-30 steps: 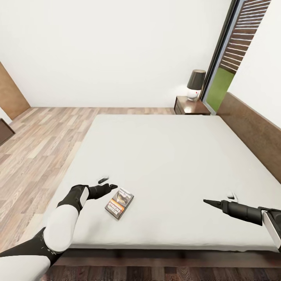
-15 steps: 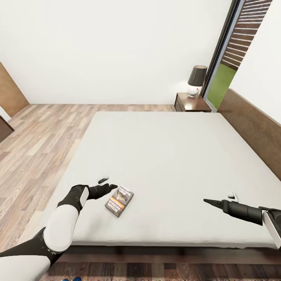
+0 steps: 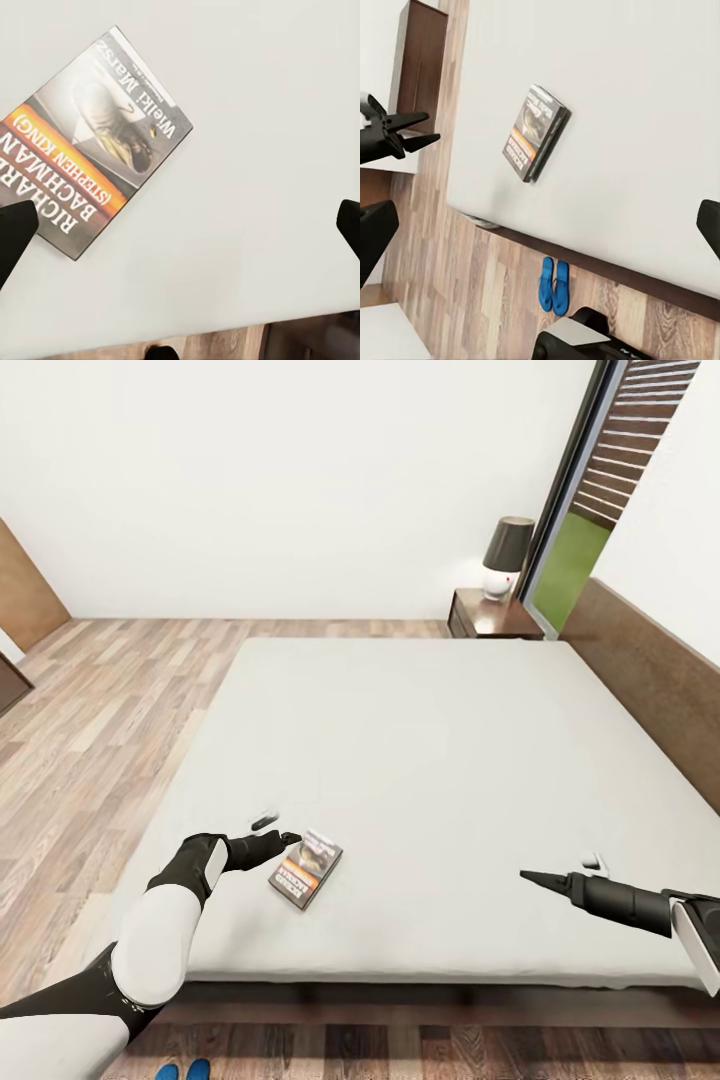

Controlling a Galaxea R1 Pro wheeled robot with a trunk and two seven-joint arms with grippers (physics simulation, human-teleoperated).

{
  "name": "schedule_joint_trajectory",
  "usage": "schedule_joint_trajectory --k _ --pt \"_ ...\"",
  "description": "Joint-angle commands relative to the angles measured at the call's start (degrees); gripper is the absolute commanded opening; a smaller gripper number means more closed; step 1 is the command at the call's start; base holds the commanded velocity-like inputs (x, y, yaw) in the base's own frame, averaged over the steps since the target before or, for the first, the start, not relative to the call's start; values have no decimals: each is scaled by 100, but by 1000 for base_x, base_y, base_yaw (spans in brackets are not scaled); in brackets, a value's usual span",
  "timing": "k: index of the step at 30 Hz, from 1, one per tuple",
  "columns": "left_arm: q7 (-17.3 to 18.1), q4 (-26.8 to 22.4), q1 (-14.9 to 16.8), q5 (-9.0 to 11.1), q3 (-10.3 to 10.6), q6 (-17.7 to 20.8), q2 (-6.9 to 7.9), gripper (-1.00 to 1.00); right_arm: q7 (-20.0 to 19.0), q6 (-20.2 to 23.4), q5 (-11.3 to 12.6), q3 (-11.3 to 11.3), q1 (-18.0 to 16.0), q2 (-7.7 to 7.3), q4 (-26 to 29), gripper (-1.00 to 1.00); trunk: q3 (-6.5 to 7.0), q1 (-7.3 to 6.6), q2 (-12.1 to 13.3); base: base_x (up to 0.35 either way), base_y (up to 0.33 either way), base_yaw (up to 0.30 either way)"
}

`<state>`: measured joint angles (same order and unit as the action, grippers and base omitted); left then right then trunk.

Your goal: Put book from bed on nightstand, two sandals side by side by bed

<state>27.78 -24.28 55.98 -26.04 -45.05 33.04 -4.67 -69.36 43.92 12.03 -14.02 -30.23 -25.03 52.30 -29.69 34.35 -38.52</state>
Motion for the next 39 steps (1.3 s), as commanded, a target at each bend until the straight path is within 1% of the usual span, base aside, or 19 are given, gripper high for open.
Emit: schedule_joint_trajectory --k 1,30,35,38,39 --pt "44 -16 6 -59 -48 31 -8 100 -18 38 18 1 -4 0 -1 100 -16 1 -6 0 0 0" --pt "57 -16 2 -59 -42 35 -12 100 -62 33 -8 -8 -6 12 5 100 -279 1 -6 0 0 0" --pt "204 -44 18 -62 -5 74 -39 100 -57 31 -8 -6 -5 26 1 100 -322 1 -6 0 0 0" --pt "278 -74 132 -39 3 126 -67 100 -34 23 -15 1 -6 48 0 100 -333 1 -6 0 0 0" --pt "284 -78 214 9 3 191 -65 100 -28 22 -15 2 -5 52 0 100 -334 1 -6 0 0 0"
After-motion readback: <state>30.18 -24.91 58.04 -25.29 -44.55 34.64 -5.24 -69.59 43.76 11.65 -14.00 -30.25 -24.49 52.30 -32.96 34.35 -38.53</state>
